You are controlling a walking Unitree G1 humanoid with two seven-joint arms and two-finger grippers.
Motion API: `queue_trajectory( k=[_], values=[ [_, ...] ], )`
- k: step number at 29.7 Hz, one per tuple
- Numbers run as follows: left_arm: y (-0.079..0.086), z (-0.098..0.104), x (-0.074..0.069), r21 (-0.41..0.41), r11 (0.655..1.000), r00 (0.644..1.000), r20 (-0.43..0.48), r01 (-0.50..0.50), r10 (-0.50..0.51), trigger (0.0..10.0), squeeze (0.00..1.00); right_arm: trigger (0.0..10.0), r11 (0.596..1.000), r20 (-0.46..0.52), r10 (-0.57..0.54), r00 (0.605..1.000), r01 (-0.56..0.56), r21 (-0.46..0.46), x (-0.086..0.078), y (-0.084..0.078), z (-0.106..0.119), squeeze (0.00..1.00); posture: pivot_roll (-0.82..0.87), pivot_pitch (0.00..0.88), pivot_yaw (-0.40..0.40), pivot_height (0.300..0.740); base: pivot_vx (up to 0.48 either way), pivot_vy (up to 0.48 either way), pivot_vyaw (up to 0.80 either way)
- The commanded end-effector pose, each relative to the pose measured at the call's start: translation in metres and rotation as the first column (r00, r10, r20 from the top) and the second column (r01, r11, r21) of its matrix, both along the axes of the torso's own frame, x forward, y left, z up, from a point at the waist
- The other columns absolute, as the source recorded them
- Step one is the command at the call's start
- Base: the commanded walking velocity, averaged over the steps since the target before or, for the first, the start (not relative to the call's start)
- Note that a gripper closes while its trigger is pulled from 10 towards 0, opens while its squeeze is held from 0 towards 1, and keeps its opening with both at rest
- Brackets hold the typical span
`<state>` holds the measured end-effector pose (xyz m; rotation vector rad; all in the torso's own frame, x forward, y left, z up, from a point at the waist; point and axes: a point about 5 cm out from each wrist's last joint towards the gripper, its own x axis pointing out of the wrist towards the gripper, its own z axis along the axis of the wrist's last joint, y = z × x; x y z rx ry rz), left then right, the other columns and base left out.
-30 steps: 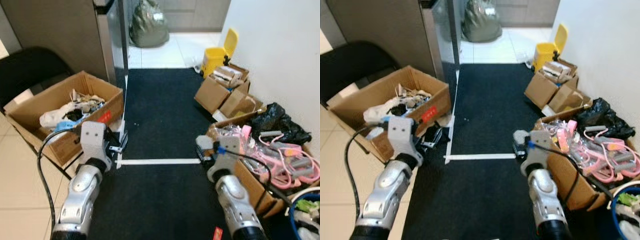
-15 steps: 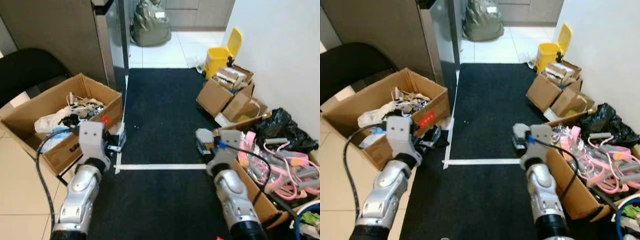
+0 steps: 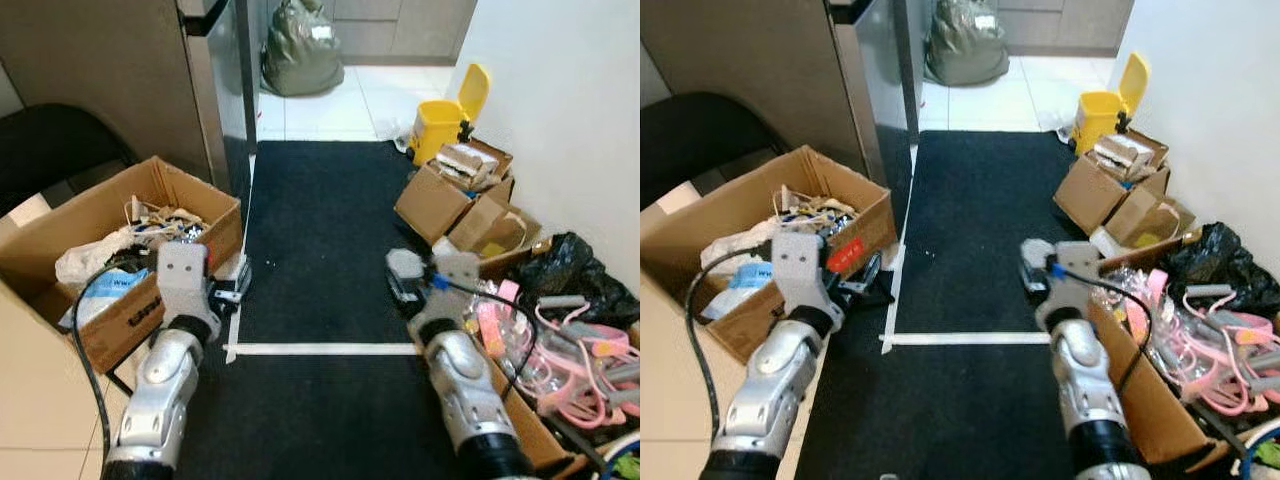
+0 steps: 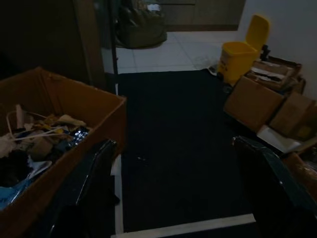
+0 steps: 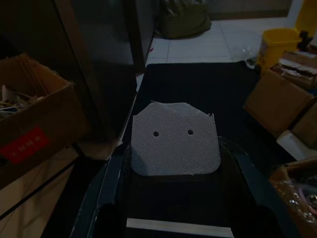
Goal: Picking trash to rubbish bin
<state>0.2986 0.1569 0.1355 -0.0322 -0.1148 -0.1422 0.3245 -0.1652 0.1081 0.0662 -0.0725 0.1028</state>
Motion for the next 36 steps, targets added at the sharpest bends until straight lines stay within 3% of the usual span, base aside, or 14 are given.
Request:
queue_trajectory(
  k=[1,18,36],
  values=[
    [-0.0001,-0.007,-0.0024,0.002,1.0,1.0,-0.03,0.001,-0.001,10.0,0.0,10.0,1.0,-0.027,-0.024,0.999,0.024,-0.001,-0.0022,-0.0068,-0.0064,0.0,0.05,0.125,0.01,0.74,0.281,0.0,0.0],
    [0.0004,-0.0081,-0.0054,0.003,1.0,0.999,-0.032,-0.004,0.005,10.0,0.0,10.0,0.999,-0.031,-0.012,0.999,0.011,-0.043,-0.0002,-0.0033,-0.0061,0.0,0.06,0.135,0.003,0.74,0.282,0.0,0.0],
    [0.0014,-0.0085,-0.0077,0.001,1.0,0.999,-0.036,-0.008,0.008,10.0,0.0,10.0,0.999,-0.017,-0.013,1.0,0.012,-0.052,0.003,-0.0005,-0.0027,0.0,0.06,0.148,0.001,0.74,0.281,0.0,0.78]
  ],
)
